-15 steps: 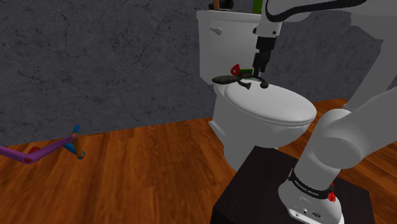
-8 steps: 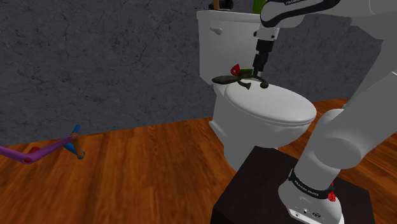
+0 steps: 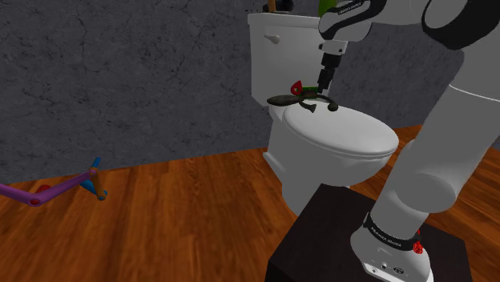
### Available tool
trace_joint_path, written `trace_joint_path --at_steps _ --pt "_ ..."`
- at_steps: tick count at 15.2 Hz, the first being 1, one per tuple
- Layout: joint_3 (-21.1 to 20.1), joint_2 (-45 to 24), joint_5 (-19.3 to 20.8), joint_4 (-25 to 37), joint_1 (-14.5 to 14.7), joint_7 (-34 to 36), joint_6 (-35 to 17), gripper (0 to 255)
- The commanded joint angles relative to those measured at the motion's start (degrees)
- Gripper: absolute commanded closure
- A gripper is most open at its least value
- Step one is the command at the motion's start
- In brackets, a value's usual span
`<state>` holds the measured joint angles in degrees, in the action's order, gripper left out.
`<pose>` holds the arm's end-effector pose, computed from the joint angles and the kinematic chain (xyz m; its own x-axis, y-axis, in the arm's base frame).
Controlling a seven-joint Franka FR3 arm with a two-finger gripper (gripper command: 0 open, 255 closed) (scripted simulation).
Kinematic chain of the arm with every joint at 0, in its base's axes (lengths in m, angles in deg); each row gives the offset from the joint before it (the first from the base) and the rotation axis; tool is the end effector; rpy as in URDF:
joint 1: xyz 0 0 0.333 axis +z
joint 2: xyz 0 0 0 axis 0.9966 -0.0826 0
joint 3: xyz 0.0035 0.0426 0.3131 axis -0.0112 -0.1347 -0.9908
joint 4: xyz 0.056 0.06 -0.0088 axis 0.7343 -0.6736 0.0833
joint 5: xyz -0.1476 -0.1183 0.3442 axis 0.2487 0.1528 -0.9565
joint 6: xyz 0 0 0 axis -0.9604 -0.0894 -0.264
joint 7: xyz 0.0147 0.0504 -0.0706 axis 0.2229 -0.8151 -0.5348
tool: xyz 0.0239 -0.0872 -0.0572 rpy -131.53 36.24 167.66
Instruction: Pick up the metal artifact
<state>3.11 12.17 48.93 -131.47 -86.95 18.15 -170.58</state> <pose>0.3938 -0.3786 0.5231 0.9977 0.0535 0.0406 0.0541 -0.9985 -0.0123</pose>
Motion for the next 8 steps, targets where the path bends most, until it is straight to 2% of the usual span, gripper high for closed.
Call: trace_joint_path --at_steps 1,3,6,8 --pt "2.2 -5.8 -4.7 4.0 -0.9 -4.9 -0.4 0" --pt "3.2 -11.8 -9.7 8.6 -2.9 -9.4 0.1 0" --pt "3.1 -20.7 -16.9 16.6 -7.6 -15.2 2.0 0" --pt "2.3 -25.1 -20.1 21.2 -10.8 -17.4 3.4 0"
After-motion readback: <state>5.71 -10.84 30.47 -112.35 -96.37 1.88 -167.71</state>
